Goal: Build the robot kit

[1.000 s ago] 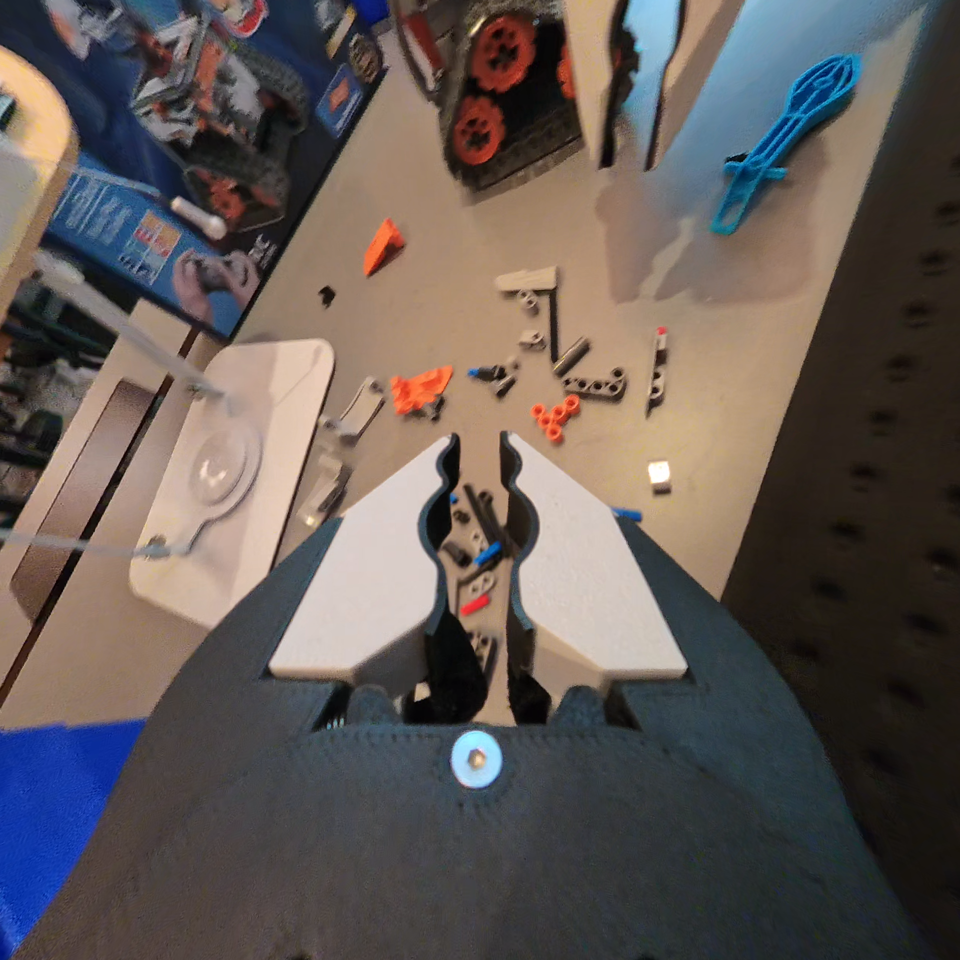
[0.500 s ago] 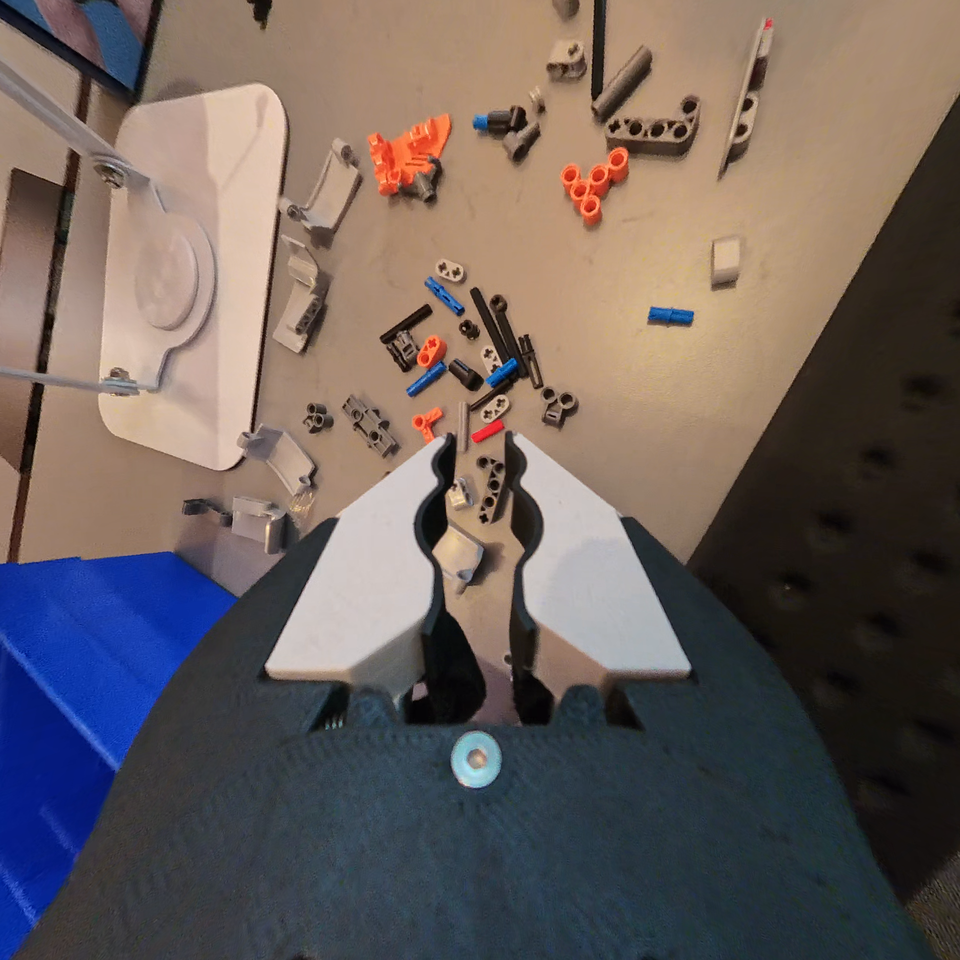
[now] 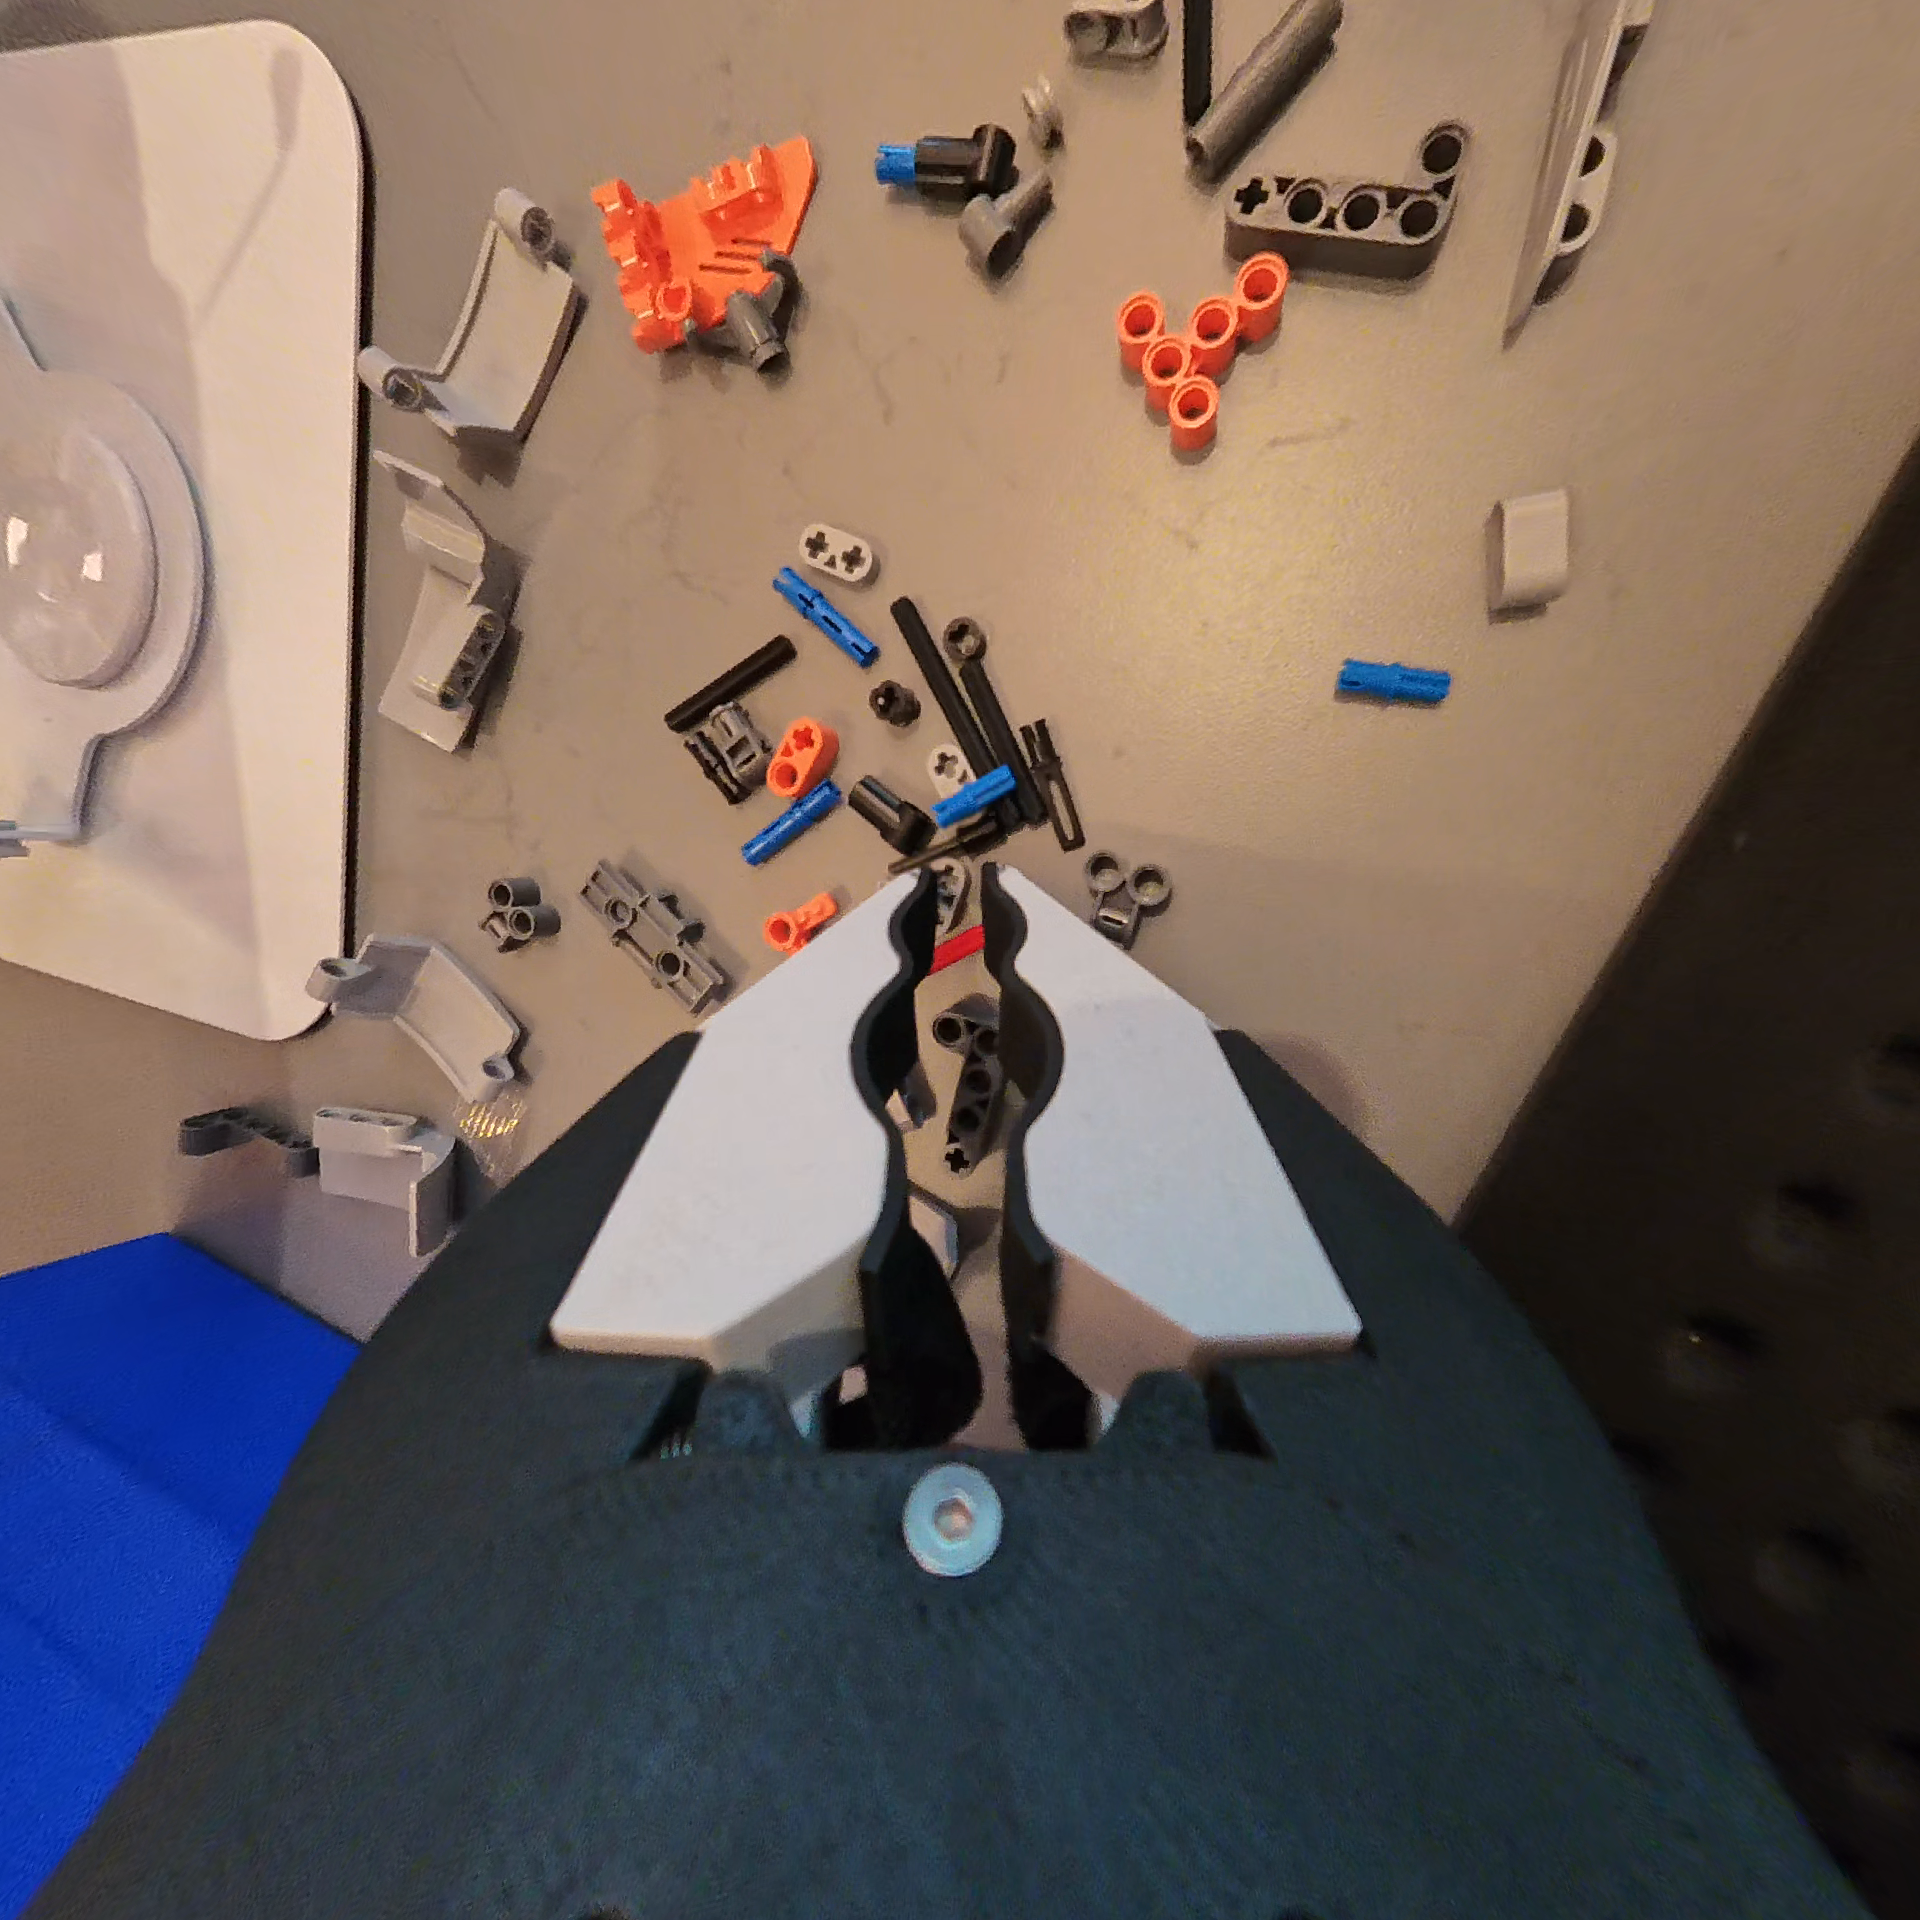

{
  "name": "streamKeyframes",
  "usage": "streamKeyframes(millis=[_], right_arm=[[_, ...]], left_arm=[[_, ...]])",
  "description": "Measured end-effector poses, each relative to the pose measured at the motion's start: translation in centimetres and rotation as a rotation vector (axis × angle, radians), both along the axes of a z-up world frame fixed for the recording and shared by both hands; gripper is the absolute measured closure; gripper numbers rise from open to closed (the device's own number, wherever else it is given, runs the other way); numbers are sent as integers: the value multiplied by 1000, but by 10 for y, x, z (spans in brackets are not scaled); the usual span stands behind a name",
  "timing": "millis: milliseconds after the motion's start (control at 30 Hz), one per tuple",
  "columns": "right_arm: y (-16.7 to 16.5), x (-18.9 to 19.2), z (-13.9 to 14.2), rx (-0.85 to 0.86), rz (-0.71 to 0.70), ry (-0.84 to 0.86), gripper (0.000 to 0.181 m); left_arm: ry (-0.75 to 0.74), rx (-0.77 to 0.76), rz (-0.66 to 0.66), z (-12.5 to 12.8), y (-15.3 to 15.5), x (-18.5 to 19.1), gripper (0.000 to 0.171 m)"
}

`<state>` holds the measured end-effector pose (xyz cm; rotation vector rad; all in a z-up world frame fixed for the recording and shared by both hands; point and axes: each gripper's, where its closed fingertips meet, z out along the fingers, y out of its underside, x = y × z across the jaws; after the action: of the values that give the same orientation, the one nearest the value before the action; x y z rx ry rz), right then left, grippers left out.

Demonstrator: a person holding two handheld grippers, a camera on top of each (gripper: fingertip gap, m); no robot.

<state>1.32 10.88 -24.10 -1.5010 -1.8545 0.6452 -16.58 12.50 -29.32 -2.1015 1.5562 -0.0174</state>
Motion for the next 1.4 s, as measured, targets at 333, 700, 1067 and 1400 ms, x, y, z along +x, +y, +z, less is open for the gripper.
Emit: streamKeyframes(millis=[333,700,1067,1400], right_arm=[[0,0,4,3,-1,16,168],[-3,0,7,14,3,20,168],[-2,-2,11,20,-4,44,168],[-4,-35,38,292,-35,188,151]], left_arm=[[-59,17,2,5,-2,4,171],[-56,32,37,11,3,-2,155],[-101,-29,75,3,4,2,167],[-782,-10,105,92,-5,89,171]])
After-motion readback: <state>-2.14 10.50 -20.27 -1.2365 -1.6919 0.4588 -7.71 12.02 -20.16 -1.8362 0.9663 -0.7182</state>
